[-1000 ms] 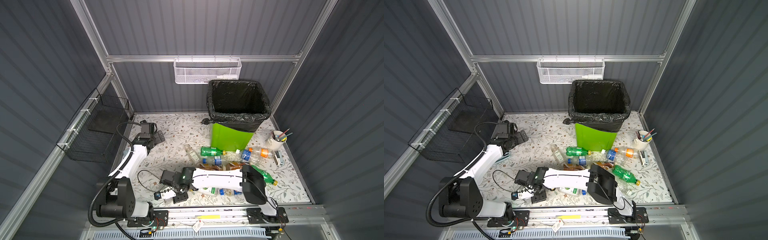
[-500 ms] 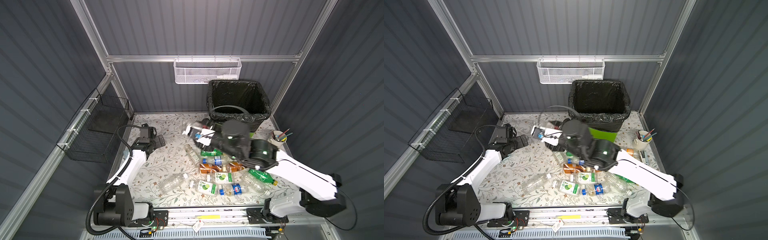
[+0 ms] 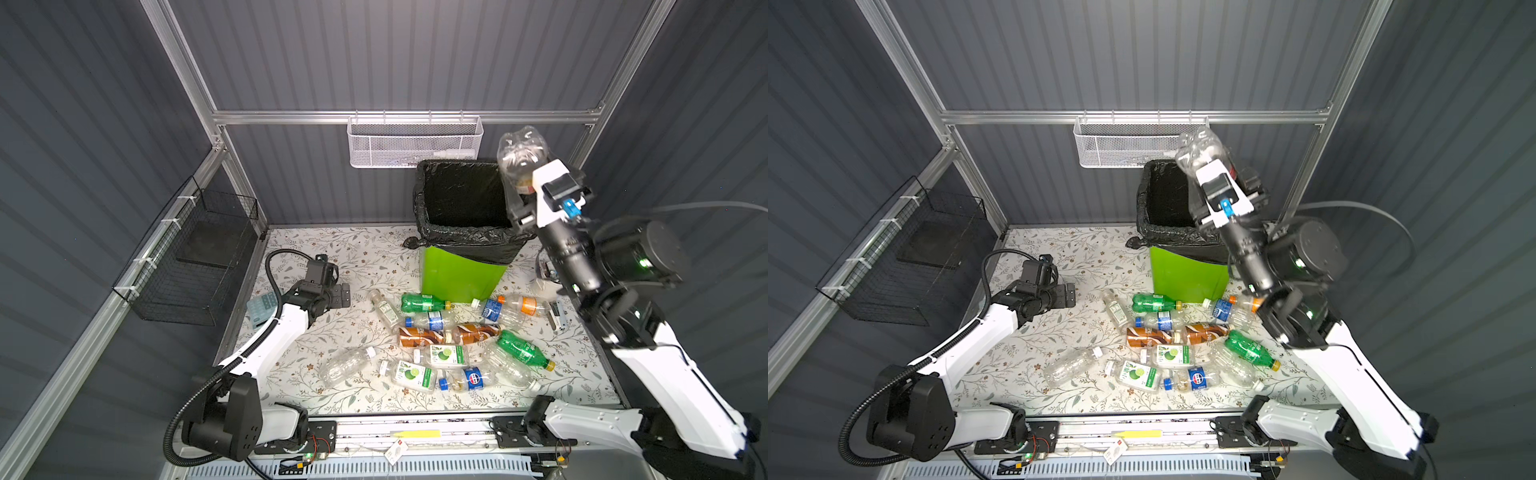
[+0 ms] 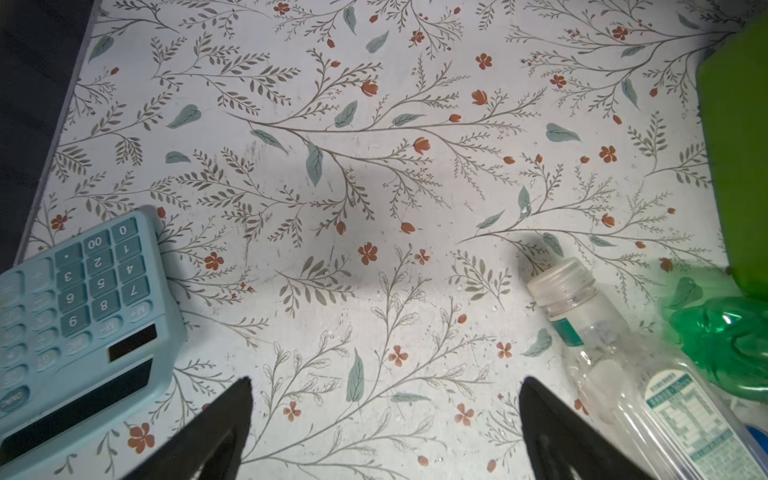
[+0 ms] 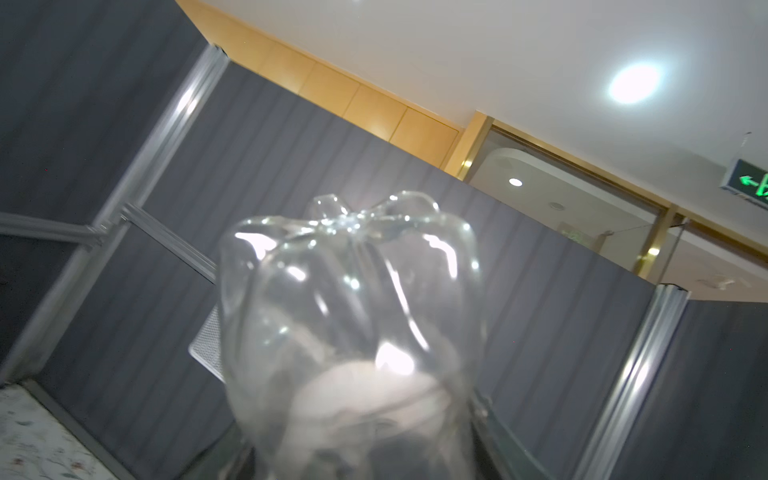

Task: Throw the plastic bottles in the bin
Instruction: 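Carry the clear red-label bottle with the right gripper over the bin, then open the right gripper to drop the bottle into the bin, then lower the left gripper onto the blue-cap Pocari Sweat bottle in the pile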

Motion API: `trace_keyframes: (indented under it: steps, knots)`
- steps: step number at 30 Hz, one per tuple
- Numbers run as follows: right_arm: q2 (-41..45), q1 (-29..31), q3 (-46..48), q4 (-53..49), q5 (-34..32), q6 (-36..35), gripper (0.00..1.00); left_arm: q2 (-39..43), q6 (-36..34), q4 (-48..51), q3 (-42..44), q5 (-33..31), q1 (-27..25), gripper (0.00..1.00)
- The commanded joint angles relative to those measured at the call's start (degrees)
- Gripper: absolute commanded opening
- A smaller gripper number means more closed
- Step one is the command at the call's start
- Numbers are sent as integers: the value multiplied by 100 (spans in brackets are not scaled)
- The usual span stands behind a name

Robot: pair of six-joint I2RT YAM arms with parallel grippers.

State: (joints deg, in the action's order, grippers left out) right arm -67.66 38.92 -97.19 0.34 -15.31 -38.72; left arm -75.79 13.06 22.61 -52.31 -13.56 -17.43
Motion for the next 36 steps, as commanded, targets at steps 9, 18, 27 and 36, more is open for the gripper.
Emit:
trace_keyframes:
  steps: [9,18,27,36]
  knots:
    - [-1628,-2354,-1537,-3123,1578,3511,99,134,-379,1120,-545,-155,-279,100]
    - [294,-2562,391,-1364,637,3661,99,-287,-1709,2447,-1609,-517,-1134,100]
    - [1408,-3525,2142,-1435,804,4567,99,-586,-2765,3512,-1595,-383,-1836,100]
    - [1946,-4153,2911,-1585,1124,5062,99,-1011,-2432,4213,-1393,-122,-2486,100]
